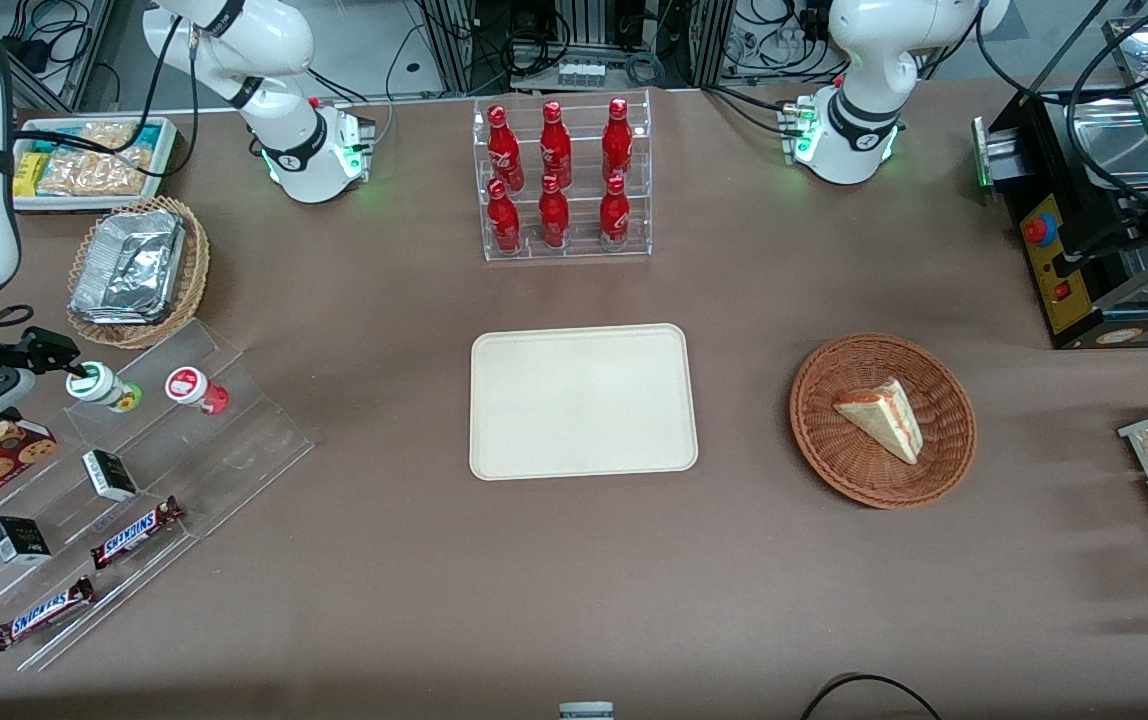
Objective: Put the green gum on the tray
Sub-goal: 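Move the right gripper down toward the green-and-white gum bottle on the display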
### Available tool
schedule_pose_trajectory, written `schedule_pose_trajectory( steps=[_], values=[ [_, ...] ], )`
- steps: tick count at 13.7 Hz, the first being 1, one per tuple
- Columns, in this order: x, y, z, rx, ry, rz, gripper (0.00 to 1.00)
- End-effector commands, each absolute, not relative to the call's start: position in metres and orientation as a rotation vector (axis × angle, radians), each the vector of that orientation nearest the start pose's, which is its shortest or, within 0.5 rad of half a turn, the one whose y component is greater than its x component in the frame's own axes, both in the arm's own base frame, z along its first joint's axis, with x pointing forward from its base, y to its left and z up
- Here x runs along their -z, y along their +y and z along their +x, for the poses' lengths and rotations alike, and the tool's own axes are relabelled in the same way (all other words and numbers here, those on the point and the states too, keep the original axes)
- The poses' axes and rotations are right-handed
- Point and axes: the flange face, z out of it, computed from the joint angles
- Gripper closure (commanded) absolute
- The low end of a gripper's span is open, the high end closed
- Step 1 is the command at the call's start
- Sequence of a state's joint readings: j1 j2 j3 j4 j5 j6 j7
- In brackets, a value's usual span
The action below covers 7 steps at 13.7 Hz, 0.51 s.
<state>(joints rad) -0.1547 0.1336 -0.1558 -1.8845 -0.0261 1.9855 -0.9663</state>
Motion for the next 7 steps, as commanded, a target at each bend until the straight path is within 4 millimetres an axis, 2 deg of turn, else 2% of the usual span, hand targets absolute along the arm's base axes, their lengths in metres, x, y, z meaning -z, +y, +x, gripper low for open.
schedule_pose_trajectory(
  steps=[1,7],
  values=[
    [-0.425,-0.180,0.553,-0.074,-1.053,-2.984,0.00],
    [-0.398,-0.189,0.529,-0.044,-1.041,-2.994,0.00]
  ],
)
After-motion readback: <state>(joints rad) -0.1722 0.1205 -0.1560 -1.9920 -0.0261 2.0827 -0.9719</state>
